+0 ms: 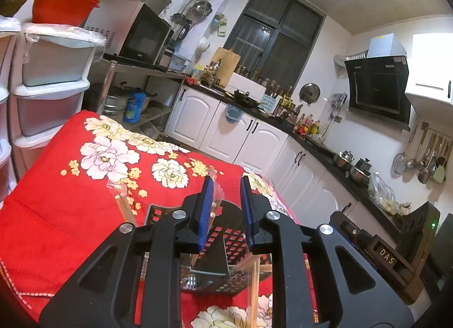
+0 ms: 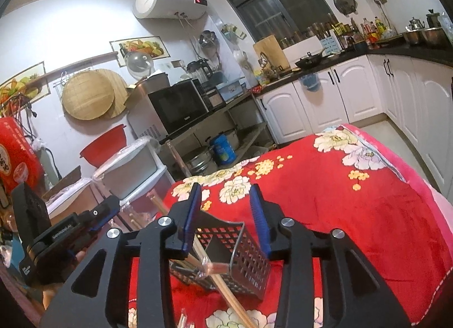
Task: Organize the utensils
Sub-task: 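Open the left tool over the caddy while the right tool opens, dropping both packs in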
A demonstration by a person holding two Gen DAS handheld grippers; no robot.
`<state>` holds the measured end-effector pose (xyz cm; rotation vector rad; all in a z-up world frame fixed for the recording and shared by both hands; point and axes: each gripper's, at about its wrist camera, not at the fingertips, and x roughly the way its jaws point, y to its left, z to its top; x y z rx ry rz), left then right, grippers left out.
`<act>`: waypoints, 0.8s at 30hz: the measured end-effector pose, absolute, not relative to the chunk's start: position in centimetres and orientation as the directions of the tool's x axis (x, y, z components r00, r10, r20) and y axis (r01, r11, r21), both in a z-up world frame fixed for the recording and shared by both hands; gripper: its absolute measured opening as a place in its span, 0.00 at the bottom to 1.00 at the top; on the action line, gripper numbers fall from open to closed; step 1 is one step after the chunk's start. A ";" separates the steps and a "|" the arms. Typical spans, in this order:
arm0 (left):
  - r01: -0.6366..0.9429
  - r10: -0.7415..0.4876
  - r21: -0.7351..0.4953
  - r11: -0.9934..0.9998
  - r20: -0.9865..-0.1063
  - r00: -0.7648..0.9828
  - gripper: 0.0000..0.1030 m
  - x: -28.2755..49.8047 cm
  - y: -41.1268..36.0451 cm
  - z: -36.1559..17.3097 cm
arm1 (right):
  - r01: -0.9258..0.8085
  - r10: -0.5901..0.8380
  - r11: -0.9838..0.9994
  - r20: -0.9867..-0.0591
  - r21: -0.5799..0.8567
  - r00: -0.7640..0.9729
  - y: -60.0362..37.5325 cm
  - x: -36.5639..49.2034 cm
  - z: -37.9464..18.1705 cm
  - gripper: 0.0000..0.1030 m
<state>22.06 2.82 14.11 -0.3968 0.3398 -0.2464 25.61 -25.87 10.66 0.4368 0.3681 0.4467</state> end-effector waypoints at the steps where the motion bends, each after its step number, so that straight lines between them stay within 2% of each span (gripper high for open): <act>1: 0.166 -0.298 -0.417 0.894 -0.275 0.914 0.17 21.9 2.9 14.1 | -0.331 0.487 0.812 -0.247 0.480 0.838 -25.9 25.5 10.6 0.40; 7: 0.167 -0.311 -0.429 0.888 -0.291 0.905 0.34 21.4 3.1 14.0 | -0.330 0.491 0.812 -0.258 0.482 0.832 -26.2 24.3 10.1 0.49; 9: 0.164 -0.310 -0.430 0.888 -0.297 0.903 0.37 21.0 3.1 13.9 | -0.329 0.490 0.814 -0.263 0.480 0.831 -26.3 23.9 10.0 0.51; 13: 0.166 -0.317 -0.430 0.887 -0.308 0.897 0.51 20.5 2.9 13.7 | -0.328 0.490 0.817 -0.270 0.475 0.829 -26.4 23.3 9.9 0.53; 24: 0.172 -0.335 -0.441 0.881 -0.325 0.884 0.70 18.7 3.1 13.3 | -0.323 0.480 0.827 -0.279 0.460 0.832 -26.7 21.4 9.5 0.64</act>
